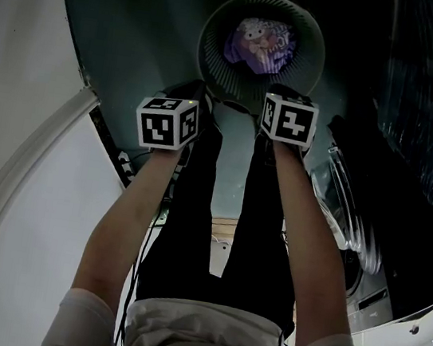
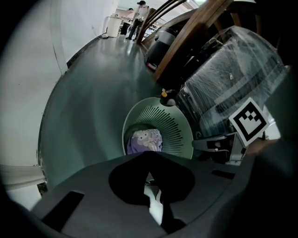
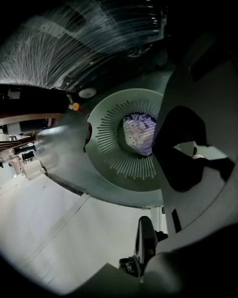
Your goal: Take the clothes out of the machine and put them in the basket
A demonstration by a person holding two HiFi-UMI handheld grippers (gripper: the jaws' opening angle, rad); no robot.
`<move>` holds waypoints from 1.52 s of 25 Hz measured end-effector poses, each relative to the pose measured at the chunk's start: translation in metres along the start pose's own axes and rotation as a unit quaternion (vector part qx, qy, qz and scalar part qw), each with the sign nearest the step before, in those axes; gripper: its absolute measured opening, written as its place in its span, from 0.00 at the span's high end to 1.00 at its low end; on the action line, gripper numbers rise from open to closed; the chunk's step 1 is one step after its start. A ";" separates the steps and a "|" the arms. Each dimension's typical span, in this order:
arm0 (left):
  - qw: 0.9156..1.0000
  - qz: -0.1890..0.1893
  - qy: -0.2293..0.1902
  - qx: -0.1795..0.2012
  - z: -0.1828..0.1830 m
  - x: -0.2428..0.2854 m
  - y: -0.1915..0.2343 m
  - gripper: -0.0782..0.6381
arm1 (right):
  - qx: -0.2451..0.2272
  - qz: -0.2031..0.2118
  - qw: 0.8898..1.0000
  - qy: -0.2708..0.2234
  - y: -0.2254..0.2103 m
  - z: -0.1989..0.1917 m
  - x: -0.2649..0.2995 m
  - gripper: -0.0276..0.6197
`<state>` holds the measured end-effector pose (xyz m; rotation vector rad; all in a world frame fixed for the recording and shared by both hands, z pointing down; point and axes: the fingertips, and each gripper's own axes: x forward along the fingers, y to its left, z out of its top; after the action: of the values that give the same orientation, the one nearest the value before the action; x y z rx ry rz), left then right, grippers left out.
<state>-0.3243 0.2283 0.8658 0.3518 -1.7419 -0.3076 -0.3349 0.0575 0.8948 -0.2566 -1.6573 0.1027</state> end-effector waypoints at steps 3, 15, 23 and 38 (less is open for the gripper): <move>1.000 0.002 0.001 0.002 -0.003 -0.001 0.000 0.86 | -0.004 0.003 1.000 -0.002 0.002 -0.005 -0.002 0.95; 1.000 0.012 -0.004 0.012 -0.020 -0.010 0.002 0.86 | -0.015 0.015 1.000 -0.019 0.005 -0.016 -0.010 0.95; 1.000 0.000 -0.017 0.008 -0.031 -0.024 -0.008 0.86 | -0.015 0.036 0.998 -0.040 0.020 -0.026 -0.030 0.95; 0.996 0.009 -0.087 0.029 -0.015 -0.104 -0.038 0.86 | -0.034 0.055 0.992 -0.104 0.038 -0.018 -0.120 0.95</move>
<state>-0.2881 0.2346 0.7598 0.3597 -1.9265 -0.2825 -0.3033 0.0660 0.7717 -0.4007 -1.8560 0.1612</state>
